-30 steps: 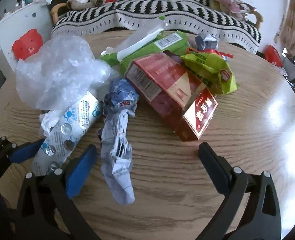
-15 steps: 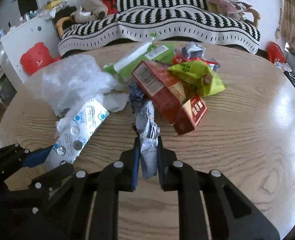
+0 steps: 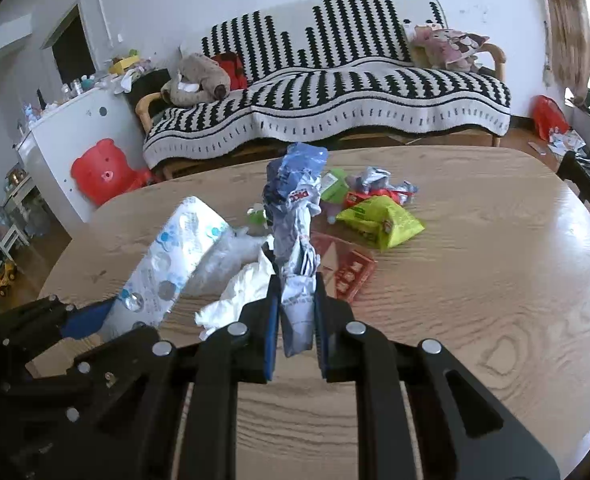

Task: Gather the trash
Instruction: 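Lift both held items and carry them over the trash bin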

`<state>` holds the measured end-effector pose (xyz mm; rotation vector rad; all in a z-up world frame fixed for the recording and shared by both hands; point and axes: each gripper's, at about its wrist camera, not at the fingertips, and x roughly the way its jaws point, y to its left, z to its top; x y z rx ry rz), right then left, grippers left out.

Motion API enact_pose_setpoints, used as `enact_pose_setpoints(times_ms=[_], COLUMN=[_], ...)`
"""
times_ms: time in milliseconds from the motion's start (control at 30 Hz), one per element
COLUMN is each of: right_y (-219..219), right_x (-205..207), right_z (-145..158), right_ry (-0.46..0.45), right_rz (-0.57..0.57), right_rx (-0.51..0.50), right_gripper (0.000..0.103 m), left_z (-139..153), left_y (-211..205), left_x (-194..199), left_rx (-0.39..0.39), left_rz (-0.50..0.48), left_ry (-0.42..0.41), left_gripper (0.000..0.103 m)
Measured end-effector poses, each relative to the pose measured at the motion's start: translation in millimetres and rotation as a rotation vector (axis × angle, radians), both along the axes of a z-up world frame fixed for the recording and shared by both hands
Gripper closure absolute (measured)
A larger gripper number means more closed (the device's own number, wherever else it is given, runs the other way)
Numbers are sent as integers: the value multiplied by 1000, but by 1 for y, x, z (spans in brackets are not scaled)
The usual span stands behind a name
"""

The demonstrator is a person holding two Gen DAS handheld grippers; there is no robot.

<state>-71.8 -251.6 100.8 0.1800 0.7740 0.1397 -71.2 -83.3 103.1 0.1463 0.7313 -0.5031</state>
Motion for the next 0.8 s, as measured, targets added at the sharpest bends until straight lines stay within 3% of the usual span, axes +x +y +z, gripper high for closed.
enact_pose_setpoints(times_ms=[333,533,633,800], right_y=[-25,-55,-87,-141], right_x=[-36,-57,-79,-153], right_z=[-6,3,6,5], right_ry=[20,5,4,4], right_rz=[-71,-117,-186,-316], right_rx=[3,-17,-15,0], right_gripper=[87,87,87,87], left_z=[1,5,3,-9], left_y=[-14,-43,-74,-129], left_x=[-16,-30,-45,-83], left_rx=[27,11,21,14], left_rz=[-32,-79,-153,-333], left_ry=[1,4,5,58], left_gripper=[71,71,71,71])
